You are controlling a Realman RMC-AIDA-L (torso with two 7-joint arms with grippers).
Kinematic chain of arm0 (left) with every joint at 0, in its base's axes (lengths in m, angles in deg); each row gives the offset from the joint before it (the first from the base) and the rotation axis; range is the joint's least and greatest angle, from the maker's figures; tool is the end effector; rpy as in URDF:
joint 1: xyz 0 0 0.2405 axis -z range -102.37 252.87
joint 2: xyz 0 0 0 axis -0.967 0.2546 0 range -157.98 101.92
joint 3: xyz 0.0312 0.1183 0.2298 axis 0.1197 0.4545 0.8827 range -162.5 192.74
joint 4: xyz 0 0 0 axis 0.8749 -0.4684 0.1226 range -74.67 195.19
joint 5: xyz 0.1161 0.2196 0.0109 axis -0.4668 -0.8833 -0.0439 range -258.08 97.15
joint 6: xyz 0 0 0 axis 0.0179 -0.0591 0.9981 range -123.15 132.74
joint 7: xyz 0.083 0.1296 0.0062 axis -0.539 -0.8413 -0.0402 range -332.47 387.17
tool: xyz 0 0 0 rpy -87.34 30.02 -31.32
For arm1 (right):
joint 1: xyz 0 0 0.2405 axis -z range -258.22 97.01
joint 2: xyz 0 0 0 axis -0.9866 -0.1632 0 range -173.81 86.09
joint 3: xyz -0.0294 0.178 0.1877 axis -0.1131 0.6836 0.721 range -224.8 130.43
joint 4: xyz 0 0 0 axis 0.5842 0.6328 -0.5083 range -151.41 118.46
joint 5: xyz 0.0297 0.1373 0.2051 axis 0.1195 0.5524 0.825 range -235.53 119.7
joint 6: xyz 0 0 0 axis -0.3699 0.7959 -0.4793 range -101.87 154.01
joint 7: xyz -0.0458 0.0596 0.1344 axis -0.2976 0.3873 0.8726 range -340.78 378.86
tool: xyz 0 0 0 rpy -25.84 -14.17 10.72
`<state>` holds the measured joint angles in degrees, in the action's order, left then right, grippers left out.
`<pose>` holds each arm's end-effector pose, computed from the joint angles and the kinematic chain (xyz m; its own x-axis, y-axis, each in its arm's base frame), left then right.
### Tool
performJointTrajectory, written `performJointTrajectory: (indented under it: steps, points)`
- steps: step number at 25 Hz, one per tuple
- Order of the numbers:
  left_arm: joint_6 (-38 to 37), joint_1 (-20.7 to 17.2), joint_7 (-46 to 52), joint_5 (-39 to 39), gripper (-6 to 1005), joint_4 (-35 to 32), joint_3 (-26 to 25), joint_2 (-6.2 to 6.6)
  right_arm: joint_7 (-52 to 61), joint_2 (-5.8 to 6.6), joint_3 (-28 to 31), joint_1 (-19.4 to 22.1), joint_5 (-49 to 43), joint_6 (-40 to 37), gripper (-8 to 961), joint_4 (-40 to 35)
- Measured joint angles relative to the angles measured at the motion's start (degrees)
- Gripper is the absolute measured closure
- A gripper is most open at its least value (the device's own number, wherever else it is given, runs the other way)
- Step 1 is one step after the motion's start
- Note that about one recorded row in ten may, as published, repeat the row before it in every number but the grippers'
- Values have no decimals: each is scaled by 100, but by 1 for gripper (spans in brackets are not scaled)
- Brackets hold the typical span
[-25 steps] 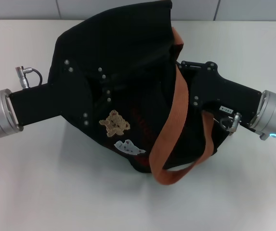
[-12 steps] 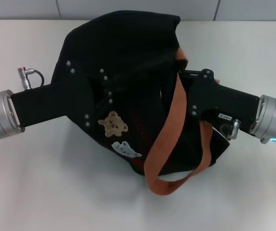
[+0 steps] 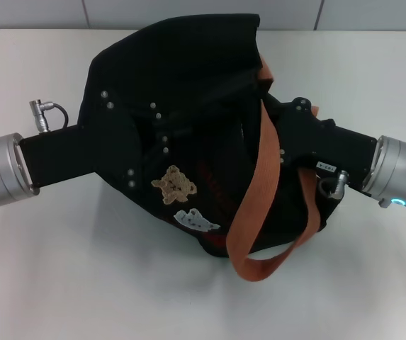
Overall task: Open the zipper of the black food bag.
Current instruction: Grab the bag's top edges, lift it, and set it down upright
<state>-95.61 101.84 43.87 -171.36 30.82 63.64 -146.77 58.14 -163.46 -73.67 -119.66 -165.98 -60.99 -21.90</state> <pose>-0.2568 0.3299 -0.0153 0.6393 -0.6239 0.4494 -0.2684 -0.7287 -0.6300 0.2423 0.3518 -0.0912 0.6982 0.0036 -0.7159 -0.2716 -0.9239 -0.2695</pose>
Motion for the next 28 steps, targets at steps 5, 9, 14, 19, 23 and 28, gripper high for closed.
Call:
performJointTrajectory:
  steps: [5, 9, 14, 19, 23, 28]
  points:
    - [-1, 4, 0, 2, 900, 0, 0, 0, -39, -3, 17, 63, 11, 1, 907, -1]
    - [-3, 4, 0, 2, 899, 0, 0, 0, -60, -3, 19, 120, 13, -23, 945, -23]
    - [-10, -1, 0, 2, 898, -8, -1, 0, -69, -3, 26, 182, 16, -49, 955, -65]
    - [-68, -9, 19, 6, 897, -4, -42, 0, -247, -2, 120, 239, 198, -89, 955, -61]
    - [-105, -15, 46, 59, 896, -1, -53, 0, -1029, -2, 129, 279, 441, -195, 955, -27]
    - [-68, -1, 63, 74, 896, 42, -54, 0, -2450, -7, 117, 211, 456, -83, 955, 92]
